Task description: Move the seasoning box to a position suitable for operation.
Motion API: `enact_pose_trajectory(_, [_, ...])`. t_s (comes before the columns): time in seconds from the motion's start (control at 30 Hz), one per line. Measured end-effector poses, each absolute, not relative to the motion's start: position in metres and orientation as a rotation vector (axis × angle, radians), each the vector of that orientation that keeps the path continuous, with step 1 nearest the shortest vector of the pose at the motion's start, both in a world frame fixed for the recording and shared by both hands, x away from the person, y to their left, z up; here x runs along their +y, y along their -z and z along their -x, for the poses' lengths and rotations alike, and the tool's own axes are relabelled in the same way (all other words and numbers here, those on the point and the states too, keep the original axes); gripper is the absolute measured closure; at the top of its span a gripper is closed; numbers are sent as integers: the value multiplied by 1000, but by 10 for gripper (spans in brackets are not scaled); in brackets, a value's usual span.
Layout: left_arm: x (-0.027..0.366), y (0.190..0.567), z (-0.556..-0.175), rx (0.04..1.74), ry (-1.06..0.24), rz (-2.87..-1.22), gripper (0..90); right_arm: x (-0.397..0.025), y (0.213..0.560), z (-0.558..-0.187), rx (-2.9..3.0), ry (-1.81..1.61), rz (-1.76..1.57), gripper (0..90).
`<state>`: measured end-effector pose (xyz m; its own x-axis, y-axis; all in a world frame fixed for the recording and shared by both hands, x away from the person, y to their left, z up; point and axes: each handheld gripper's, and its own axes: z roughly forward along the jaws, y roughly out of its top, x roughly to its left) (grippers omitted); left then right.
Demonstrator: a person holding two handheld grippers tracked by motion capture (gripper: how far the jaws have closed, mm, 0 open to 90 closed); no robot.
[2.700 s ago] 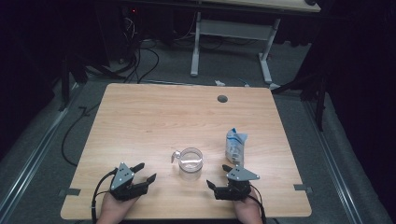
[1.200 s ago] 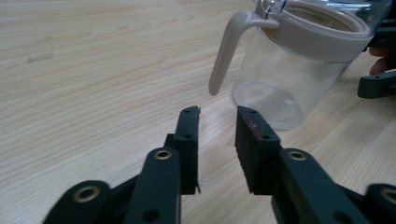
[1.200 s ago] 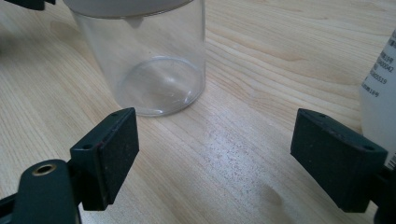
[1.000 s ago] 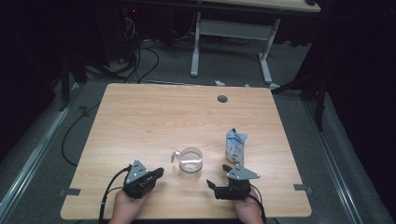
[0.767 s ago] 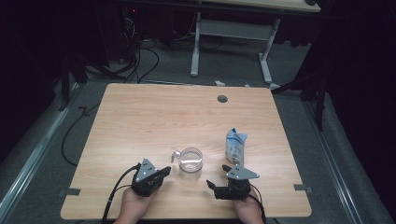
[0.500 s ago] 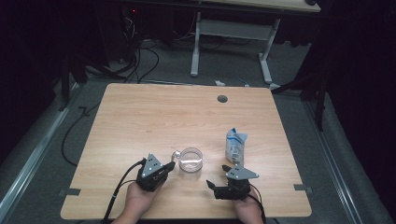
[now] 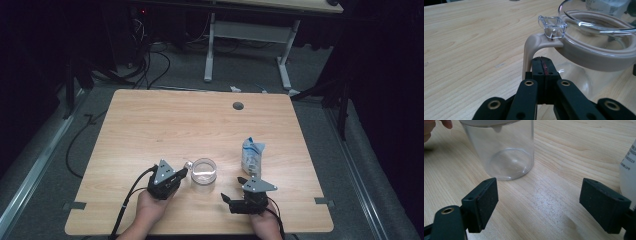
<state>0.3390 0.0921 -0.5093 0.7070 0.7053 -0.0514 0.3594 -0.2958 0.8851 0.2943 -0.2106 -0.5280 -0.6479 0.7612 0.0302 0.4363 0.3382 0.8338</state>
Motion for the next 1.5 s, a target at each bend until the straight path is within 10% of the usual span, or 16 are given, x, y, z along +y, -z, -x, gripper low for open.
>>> enact_pose_trajectory(1.13, [113, 492, -331, 862, -446, -1821, 787, -207, 519, -287, 2173, -1225, -1061, 168])
enact_pose_trajectory(1.5, [113, 483, -337, 871, -460, -1825, 697, -190, 479, -305, 2063, -1369, -1047, 424])
